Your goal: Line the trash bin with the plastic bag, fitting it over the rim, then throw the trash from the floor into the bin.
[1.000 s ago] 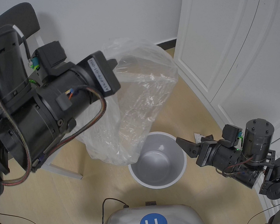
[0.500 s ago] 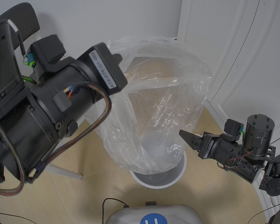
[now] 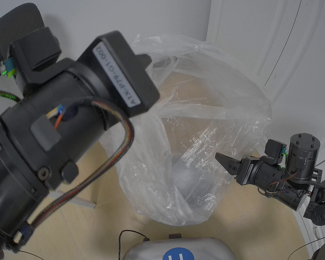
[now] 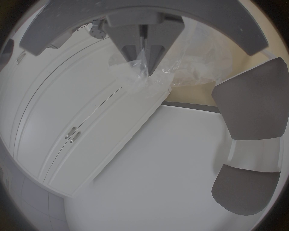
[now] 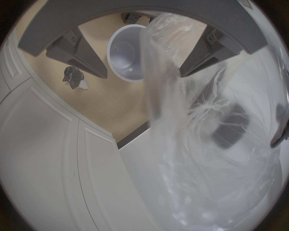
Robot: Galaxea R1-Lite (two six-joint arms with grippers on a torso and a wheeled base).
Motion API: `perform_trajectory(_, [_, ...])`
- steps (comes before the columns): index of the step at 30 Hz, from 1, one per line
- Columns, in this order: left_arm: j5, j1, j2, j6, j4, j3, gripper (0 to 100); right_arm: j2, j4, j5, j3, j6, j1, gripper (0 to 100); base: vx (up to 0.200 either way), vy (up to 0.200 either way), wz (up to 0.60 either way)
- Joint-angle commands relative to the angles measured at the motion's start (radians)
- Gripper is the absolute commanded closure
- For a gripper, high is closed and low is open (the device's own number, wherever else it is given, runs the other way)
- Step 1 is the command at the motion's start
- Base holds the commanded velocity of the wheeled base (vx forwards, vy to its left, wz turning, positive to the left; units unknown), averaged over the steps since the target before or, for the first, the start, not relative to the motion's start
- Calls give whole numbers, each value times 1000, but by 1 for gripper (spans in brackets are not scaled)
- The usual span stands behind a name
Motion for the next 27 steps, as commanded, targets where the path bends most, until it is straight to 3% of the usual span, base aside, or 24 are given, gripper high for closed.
perform_trajectory(1, [7,-29,-22,1,0,-3,100,4,0,29,35,-15,4,0,0,0,0])
perform_trajectory(11, [7,-80,-25,1,0,-4,100,8,-12,40,38,-11,3,0,0,0,0])
perform_trajectory(15, [5,-83,-17,0,0,-4,100,-3,-10,53,41,-4,27,0,0,0,0])
perform_trajectory(19, [10,-84,-23,-2,-5,-4,100,83,-20,63,58,25,109,0,0,0,0])
perform_trajectory(27, [34,-84,-33,1,-5,-15,100,111,-135,58,79,28,124,0,0,0,0])
